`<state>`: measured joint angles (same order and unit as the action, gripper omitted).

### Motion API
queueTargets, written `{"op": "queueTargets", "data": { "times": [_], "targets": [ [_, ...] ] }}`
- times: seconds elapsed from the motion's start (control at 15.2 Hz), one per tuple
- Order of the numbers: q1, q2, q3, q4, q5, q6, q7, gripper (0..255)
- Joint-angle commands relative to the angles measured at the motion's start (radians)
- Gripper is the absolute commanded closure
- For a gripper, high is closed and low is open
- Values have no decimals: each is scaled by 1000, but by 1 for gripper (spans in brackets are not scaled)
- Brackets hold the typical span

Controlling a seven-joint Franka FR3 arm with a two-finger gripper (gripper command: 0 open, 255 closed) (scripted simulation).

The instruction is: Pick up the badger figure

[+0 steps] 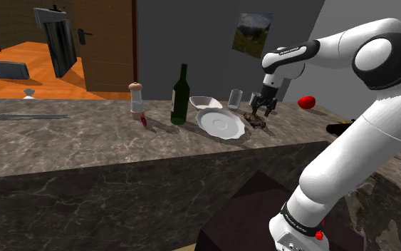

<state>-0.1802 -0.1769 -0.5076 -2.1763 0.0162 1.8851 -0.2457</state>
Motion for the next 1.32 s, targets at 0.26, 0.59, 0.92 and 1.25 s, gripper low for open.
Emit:
{"op": "queueTargets", "data": {
  "times": [0.26, 0.59, 0.92, 1.25],
  "targets": [
    [-47, 217, -83, 132, 103, 43, -132, 0],
    [-110, 379, -109, 249, 198, 45, -222, 0],
    [-117, 412, -102, 216, 222, 102, -242, 0],
    [-120, 430, -98, 201, 237, 131, -253, 255]
  ]
}}
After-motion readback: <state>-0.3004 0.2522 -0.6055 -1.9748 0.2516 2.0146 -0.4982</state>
